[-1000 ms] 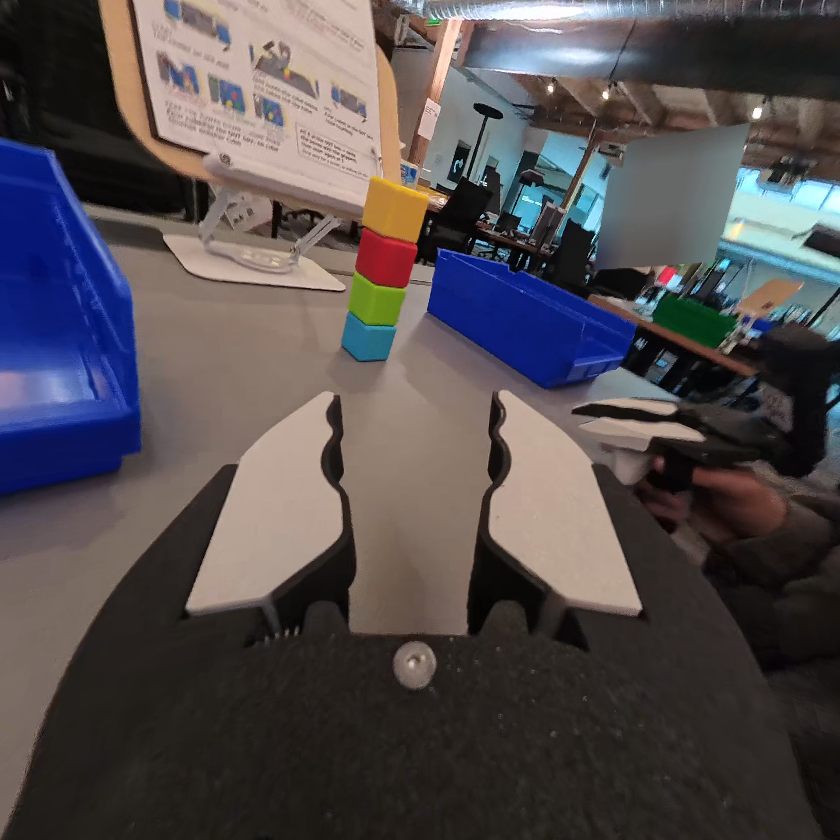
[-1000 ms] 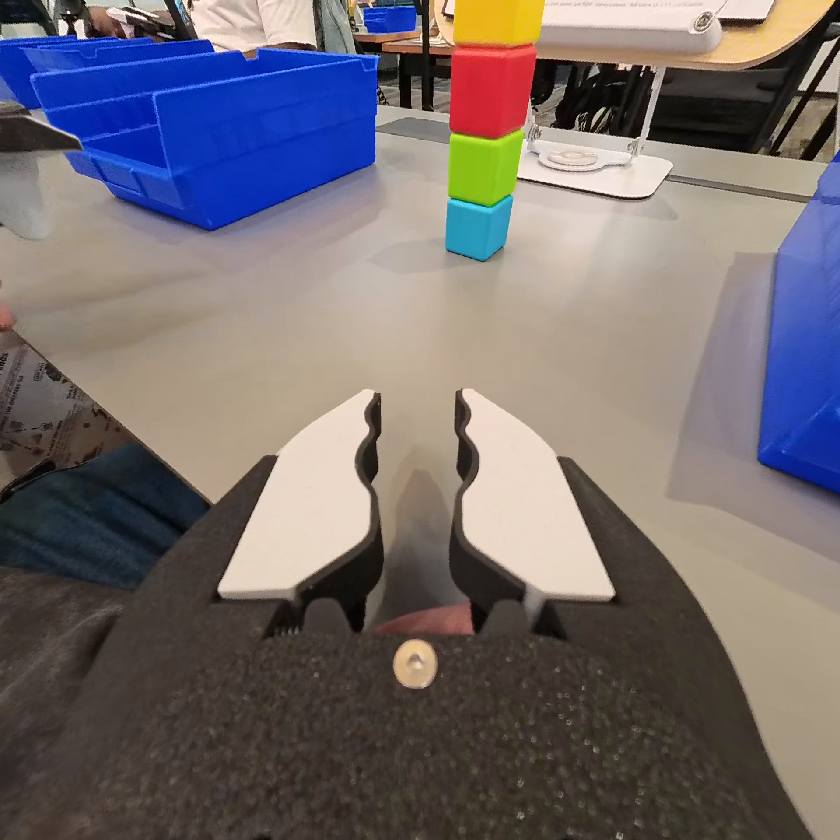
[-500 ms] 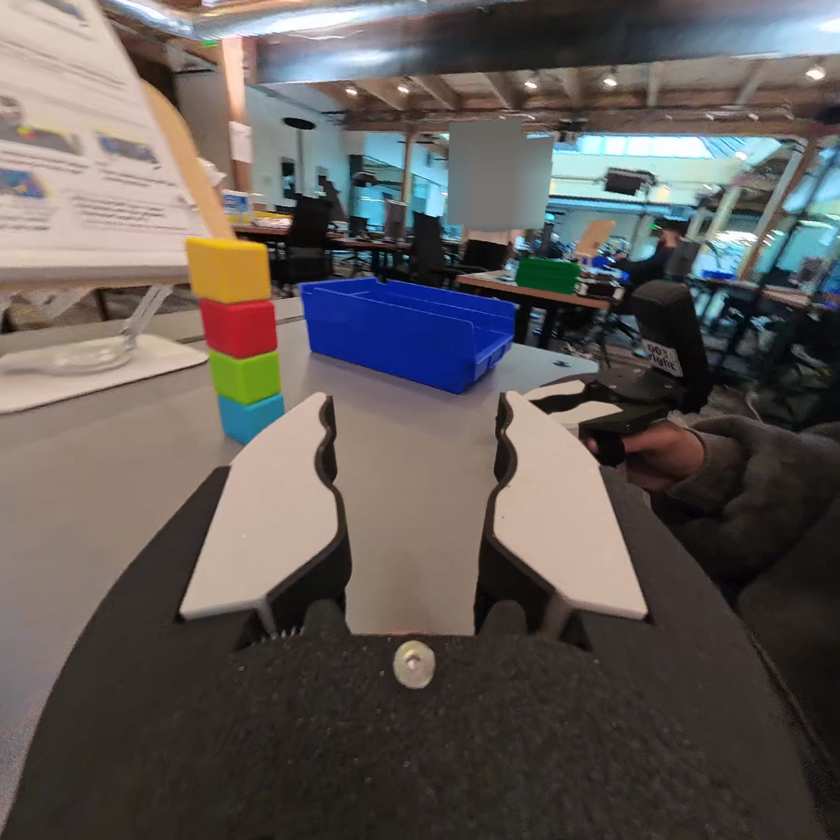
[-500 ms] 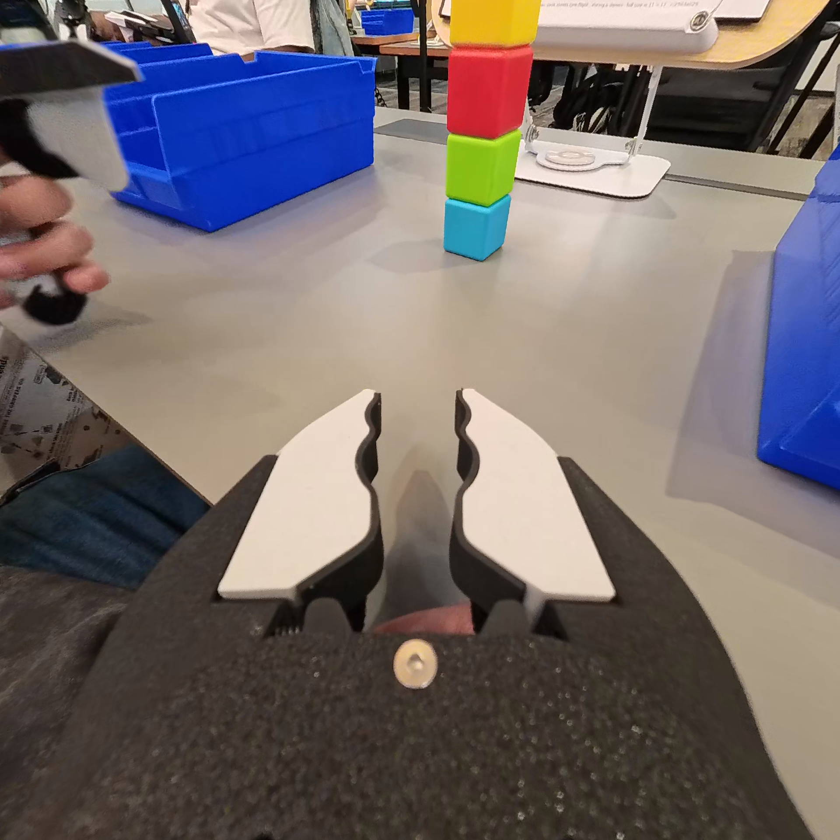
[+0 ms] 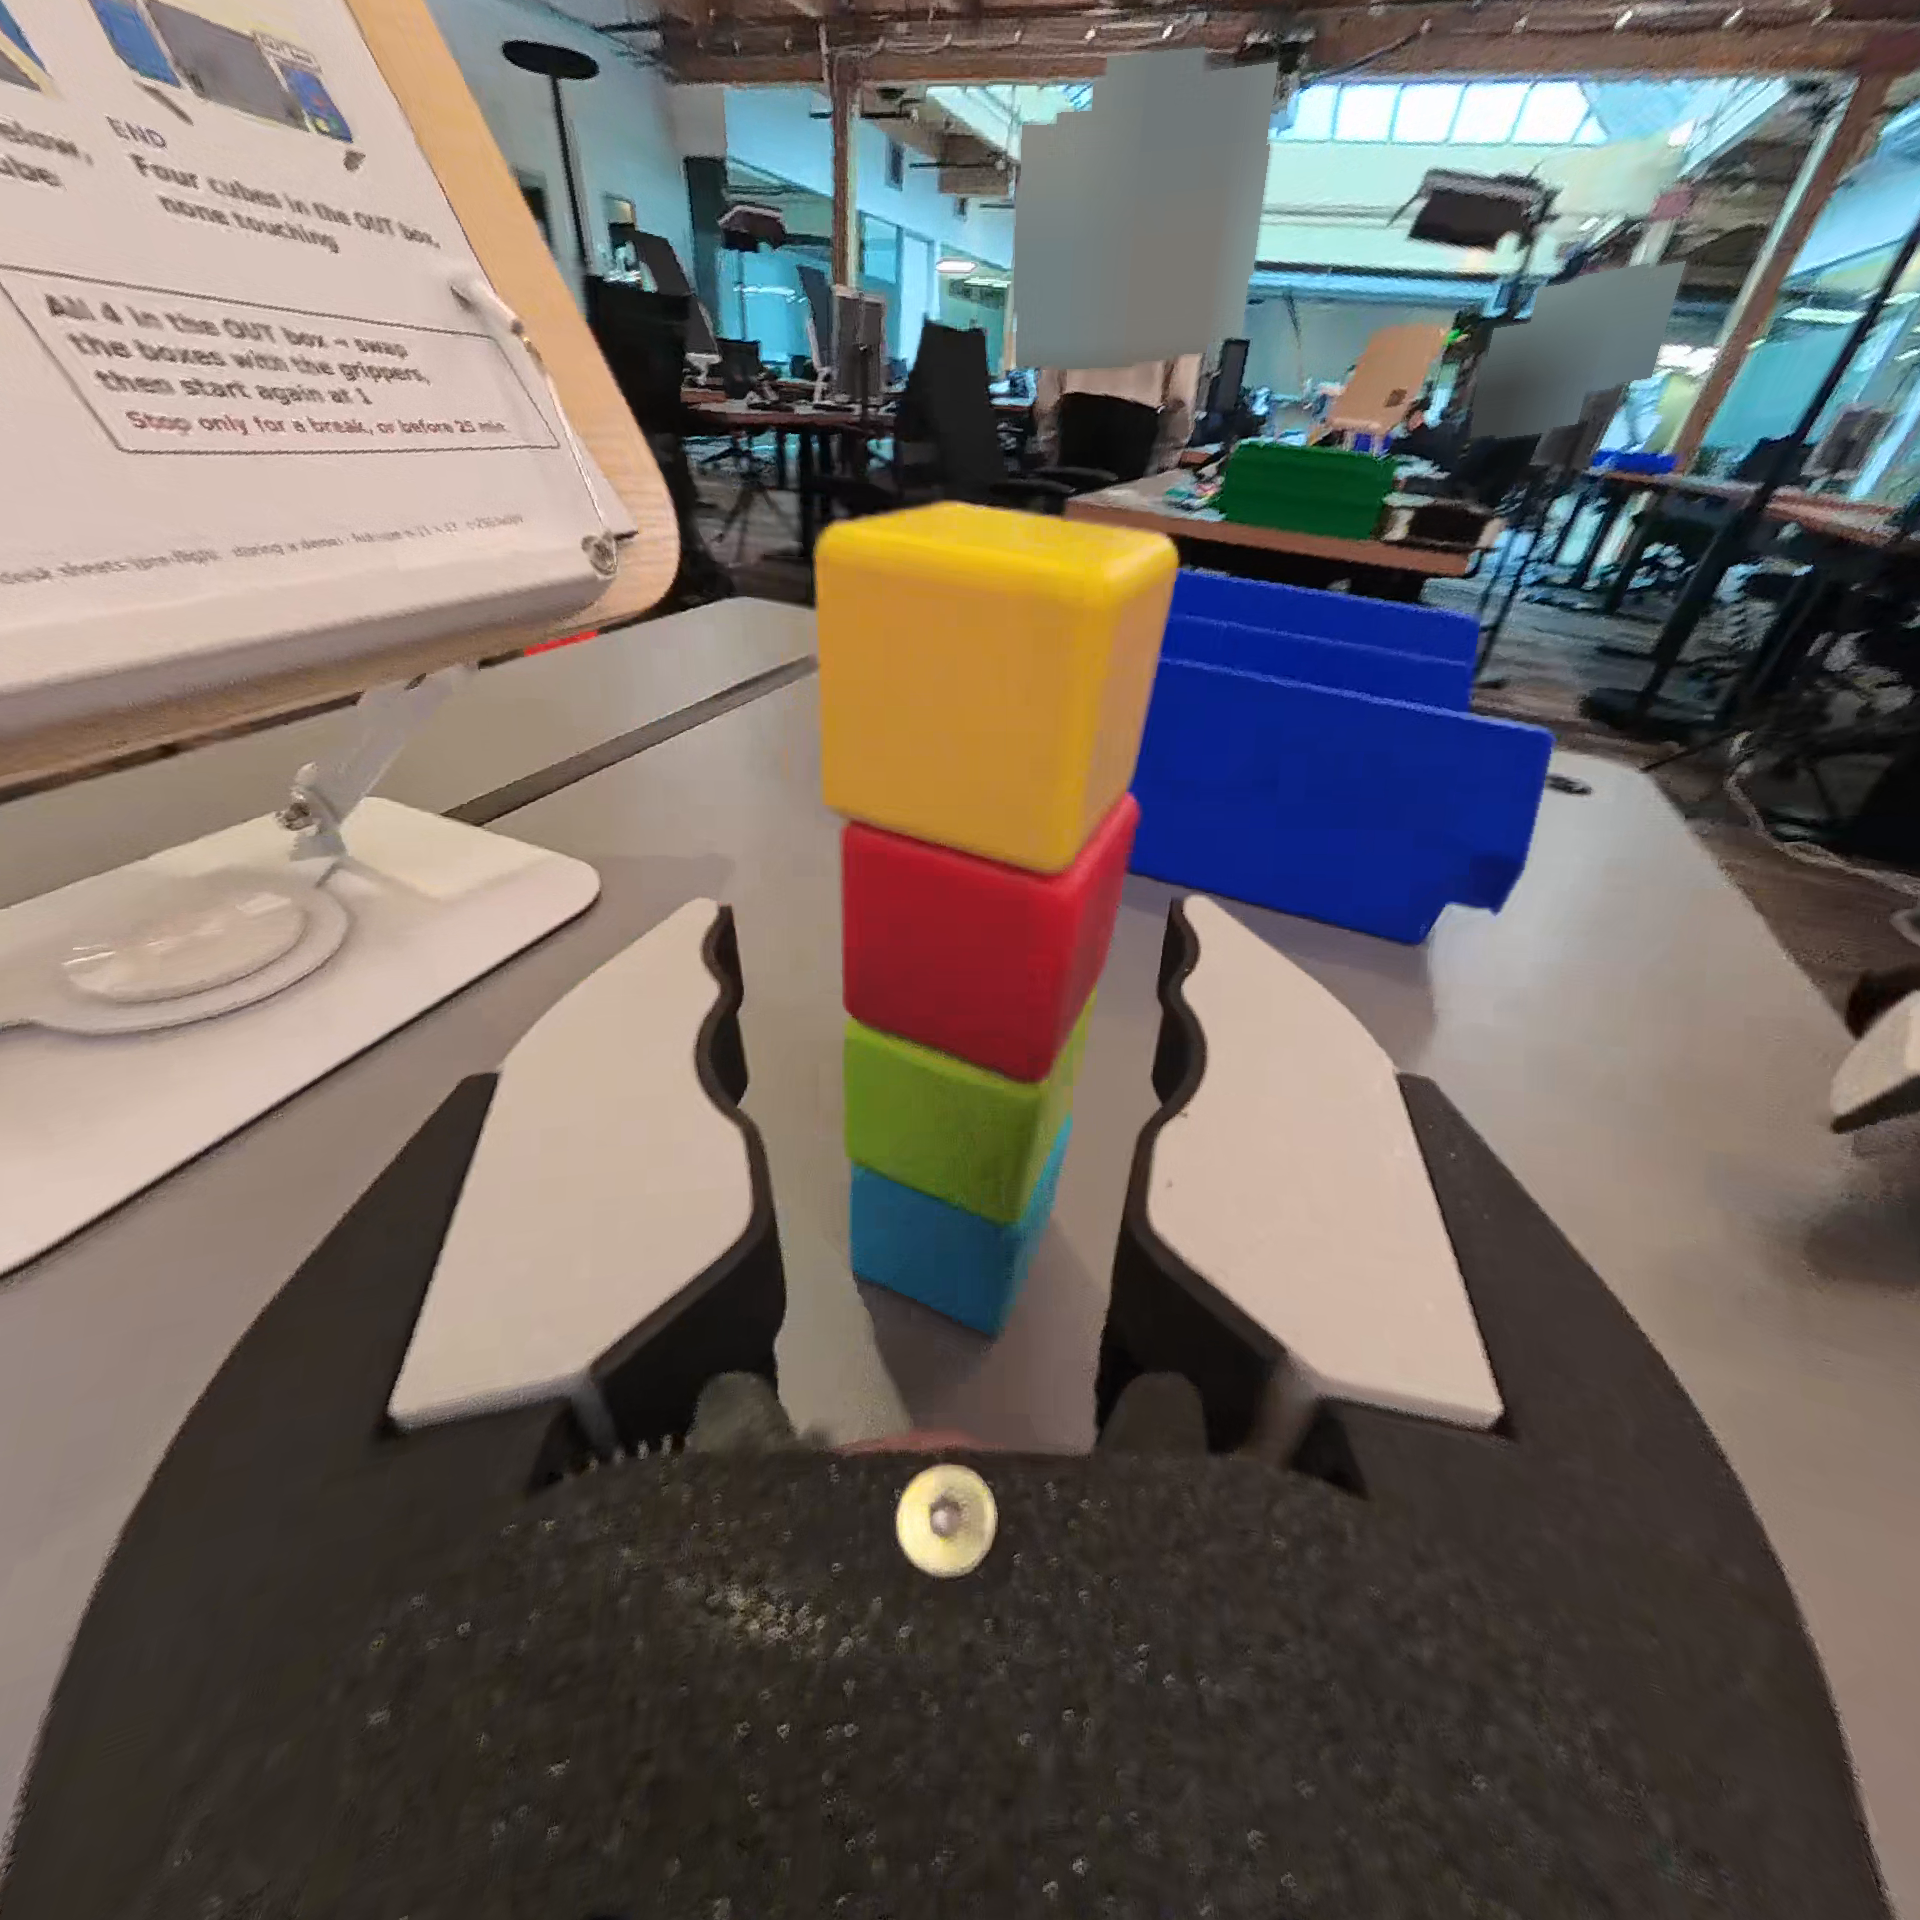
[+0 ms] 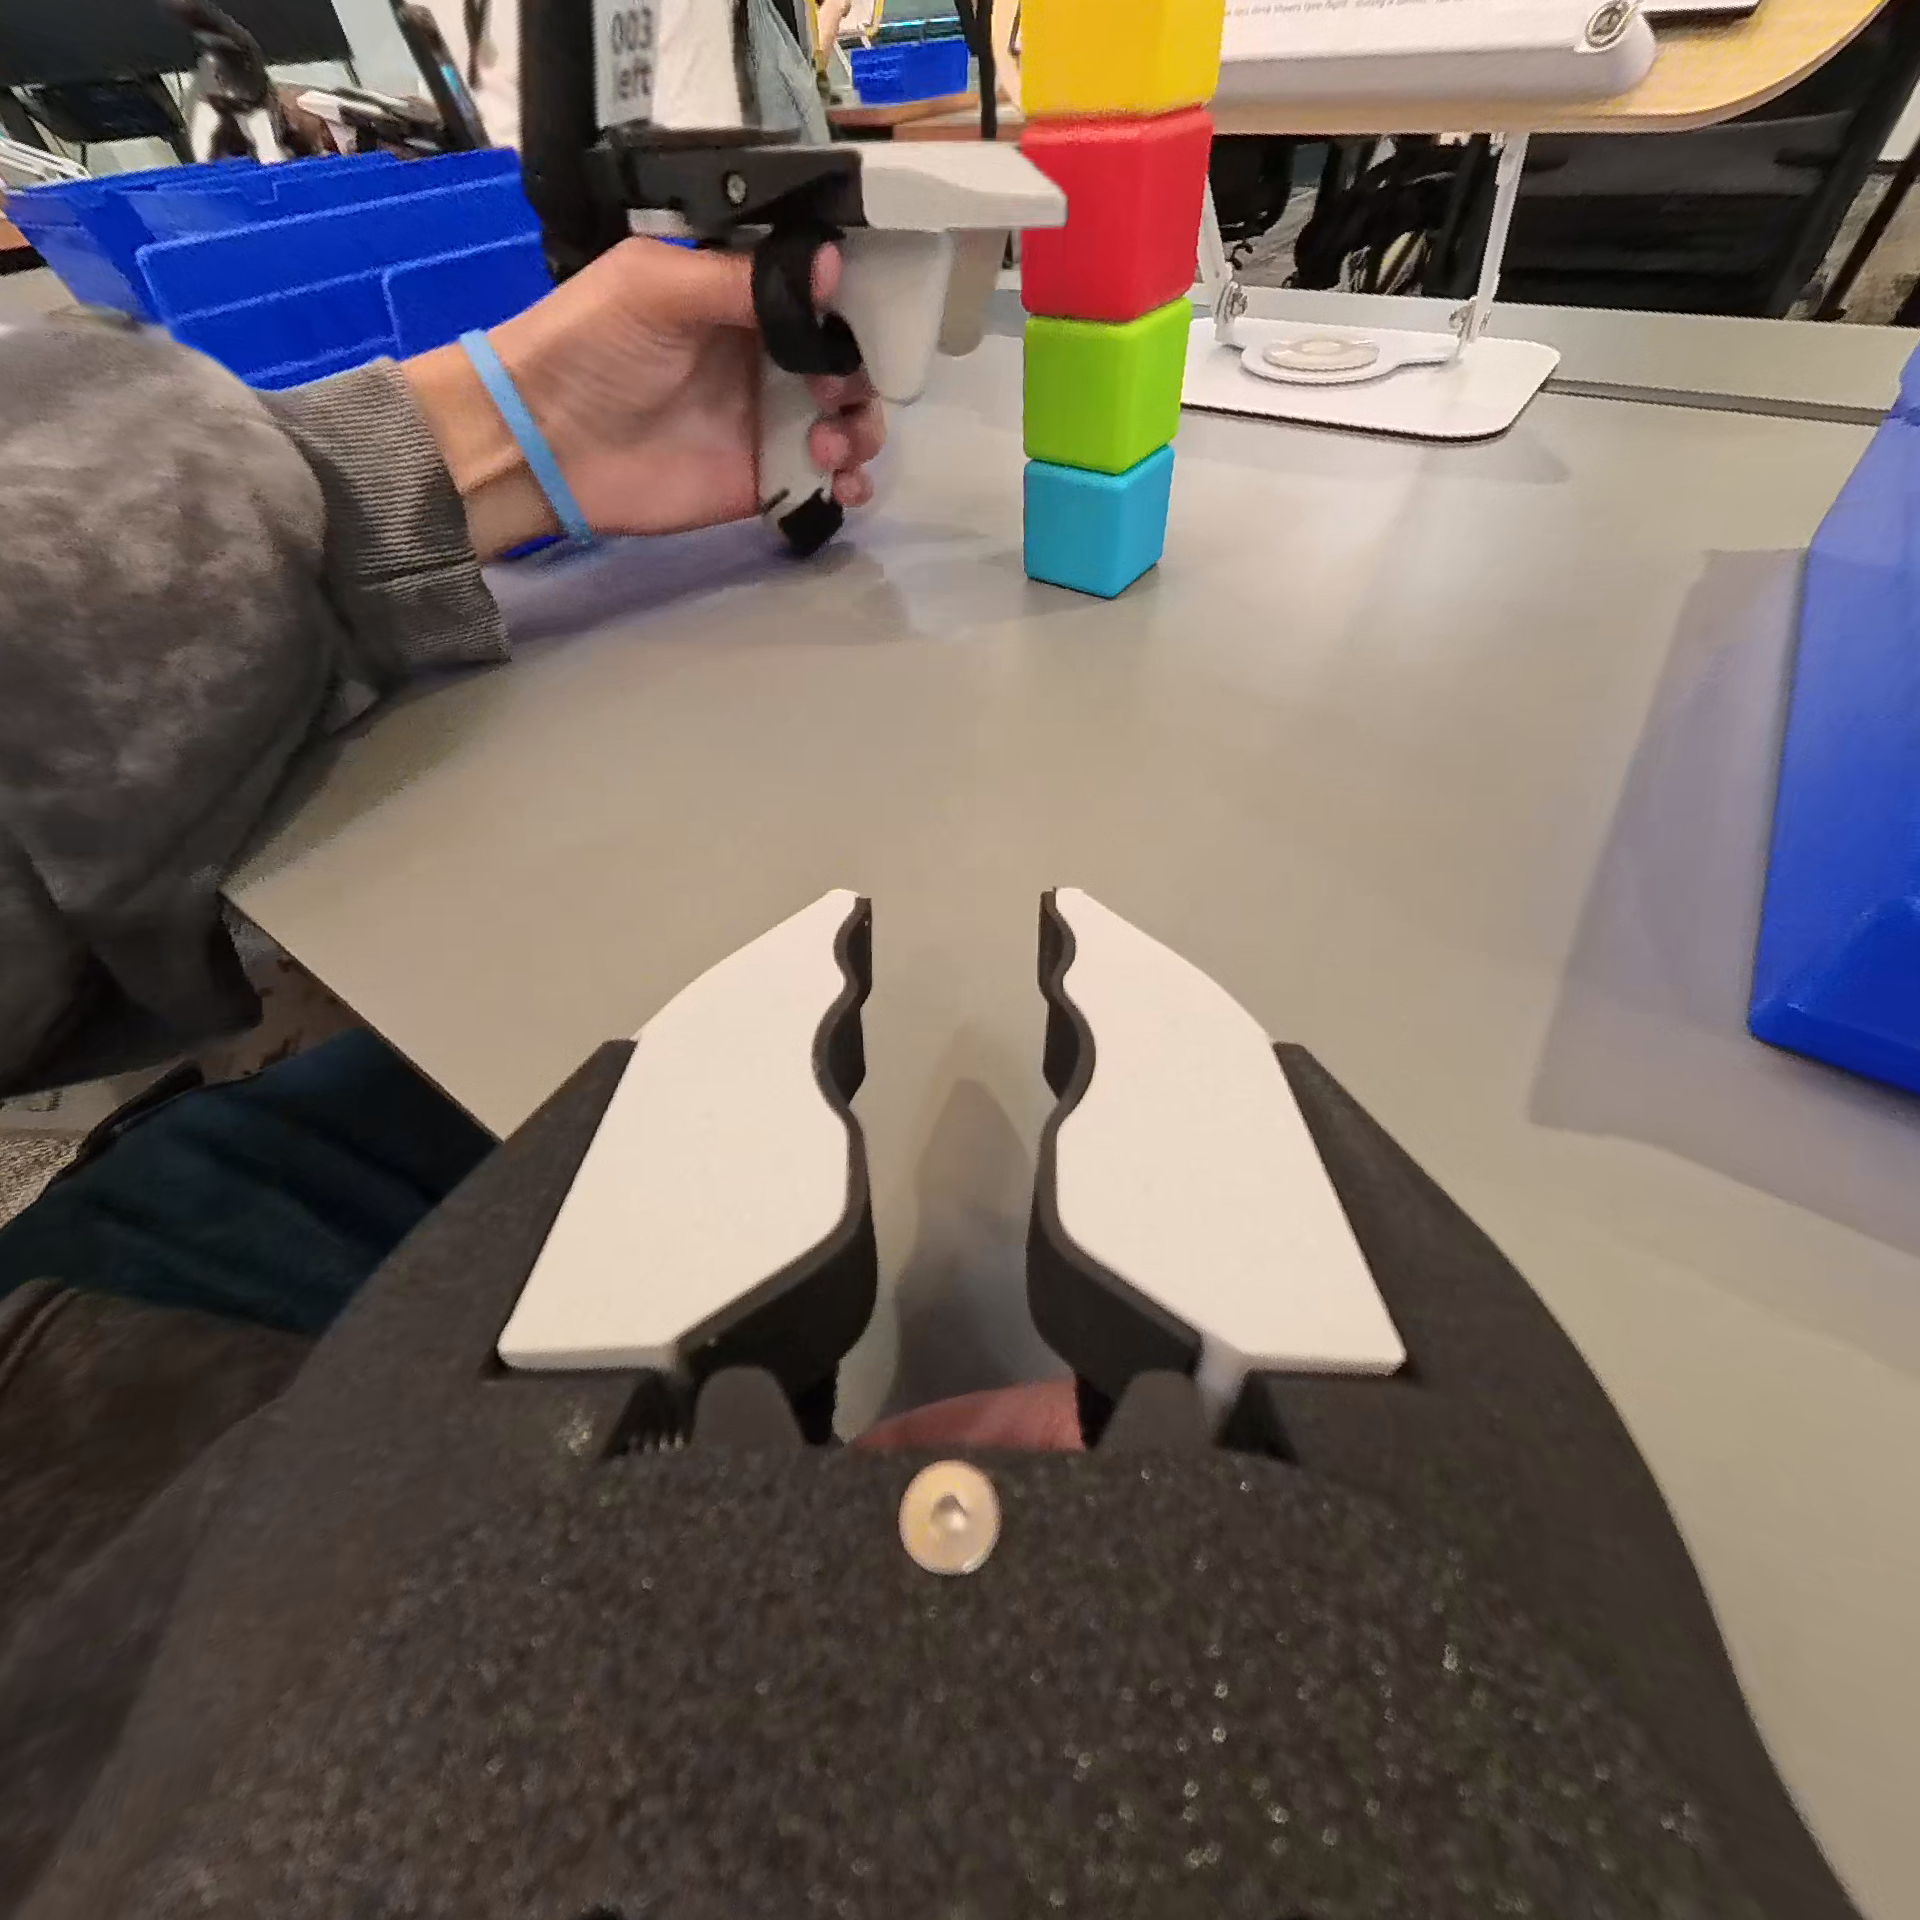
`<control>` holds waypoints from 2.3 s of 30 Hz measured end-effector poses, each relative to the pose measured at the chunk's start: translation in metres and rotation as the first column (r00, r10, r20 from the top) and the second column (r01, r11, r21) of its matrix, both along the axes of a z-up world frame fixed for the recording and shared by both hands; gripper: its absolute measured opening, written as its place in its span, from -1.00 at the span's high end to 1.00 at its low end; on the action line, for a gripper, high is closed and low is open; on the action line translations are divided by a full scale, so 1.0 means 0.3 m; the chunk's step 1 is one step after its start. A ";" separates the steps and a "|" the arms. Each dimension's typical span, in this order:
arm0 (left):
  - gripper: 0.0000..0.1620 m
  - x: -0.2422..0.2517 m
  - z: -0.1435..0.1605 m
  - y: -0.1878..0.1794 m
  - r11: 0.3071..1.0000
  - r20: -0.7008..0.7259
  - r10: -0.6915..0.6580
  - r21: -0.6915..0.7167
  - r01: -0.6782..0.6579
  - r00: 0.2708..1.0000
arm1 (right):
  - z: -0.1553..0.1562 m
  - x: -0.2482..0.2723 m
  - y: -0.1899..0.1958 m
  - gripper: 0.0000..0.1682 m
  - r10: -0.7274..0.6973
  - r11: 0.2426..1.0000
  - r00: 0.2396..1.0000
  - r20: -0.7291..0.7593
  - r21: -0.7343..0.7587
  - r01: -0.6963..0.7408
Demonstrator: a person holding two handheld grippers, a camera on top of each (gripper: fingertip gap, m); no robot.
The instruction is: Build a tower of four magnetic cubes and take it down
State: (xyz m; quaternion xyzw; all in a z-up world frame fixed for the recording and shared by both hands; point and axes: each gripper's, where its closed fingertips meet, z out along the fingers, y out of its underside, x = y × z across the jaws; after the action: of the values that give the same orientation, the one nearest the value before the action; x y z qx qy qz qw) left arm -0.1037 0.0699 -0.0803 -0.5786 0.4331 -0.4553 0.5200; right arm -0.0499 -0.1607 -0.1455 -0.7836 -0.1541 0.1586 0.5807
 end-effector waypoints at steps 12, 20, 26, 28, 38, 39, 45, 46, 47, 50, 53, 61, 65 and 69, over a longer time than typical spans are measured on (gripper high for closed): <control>0.06 0.083 -0.018 -0.027 0.957 -0.030 -0.290 -0.038 0.289 0.957 | 0.000 0.008 0.000 0.64 0.006 1.000 1.000 -0.027 -0.012 -0.006; 0.36 0.089 -0.020 -0.037 0.941 -0.034 -0.337 -0.015 0.337 0.941 | 0.005 0.010 0.005 0.64 0.006 1.000 0.999 -0.038 -0.014 -0.007; 0.37 0.091 -0.024 -0.043 0.945 -0.050 -0.325 0.014 0.326 0.945 | 0.125 0.006 0.082 0.61 0.141 0.986 0.979 -0.148 -0.071 -0.153; 0.37 0.090 -0.023 -0.044 0.942 -0.045 -0.334 0.005 0.335 0.941 | 0.245 0.037 0.156 0.59 0.156 0.988 0.979 -0.129 0.021 -0.154; 0.38 0.068 -0.020 -0.077 0.909 -0.028 -0.416 -0.010 0.416 0.909 | 0.361 -0.076 0.614 0.43 0.315 0.927 0.940 -0.132 0.256 -0.274; 0.38 0.067 -0.021 -0.082 0.905 -0.031 -0.424 -0.004 0.424 0.905 | 0.358 -0.094 0.641 0.42 0.333 0.919 0.933 -0.138 0.271 -0.288; 0.38 0.066 -0.022 -0.092 0.898 -0.035 -0.440 0.003 0.441 0.897 | 0.315 -0.187 0.702 0.29 0.532 0.838 0.834 -0.147 0.228 -0.495; 0.38 0.066 -0.022 -0.092 0.897 -0.035 -0.441 0.002 0.441 0.897 | 0.316 -0.194 0.710 0.30 0.544 0.832 0.825 -0.152 0.228 -0.506; 0.38 0.066 -0.022 -0.091 0.897 -0.034 -0.441 0.001 0.441 0.897 | 0.316 -0.201 0.721 0.30 0.549 0.828 0.822 -0.151 0.228 -0.512; 0.38 0.066 -0.022 -0.091 0.898 -0.035 -0.439 0.004 0.439 0.898 | 0.302 -0.220 0.747 0.32 0.574 0.809 0.811 -0.113 0.228 -0.541; 0.38 0.067 -0.021 -0.085 0.901 -0.029 -0.433 -0.009 0.433 0.901 | 0.308 -0.224 0.748 0.39 0.615 0.778 0.779 -0.123 0.253 -0.575; 0.38 0.070 -0.027 -0.089 0.902 -0.044 -0.430 0.004 0.431 0.902 | 0.315 -0.227 0.741 0.40 0.646 0.753 0.753 -0.124 0.268 -0.602; 0.39 0.074 -0.033 -0.097 0.900 -0.061 -0.433 0.014 0.435 0.899 | 0.396 -0.222 0.720 0.40 0.667 0.732 0.723 -0.179 0.340 -0.591; 0.39 0.074 -0.033 -0.097 0.900 -0.060 -0.434 0.013 0.436 0.899 | 0.473 -0.195 0.702 0.40 0.679 0.719 0.696 -0.236 0.405 -0.565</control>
State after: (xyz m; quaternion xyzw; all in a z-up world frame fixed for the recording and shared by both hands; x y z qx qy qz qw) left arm -0.0815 0.0409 -0.0903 -0.4727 0.5715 -0.5380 0.4006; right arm -0.1085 0.0499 -0.0034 -0.5407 -0.3235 0.4660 0.6212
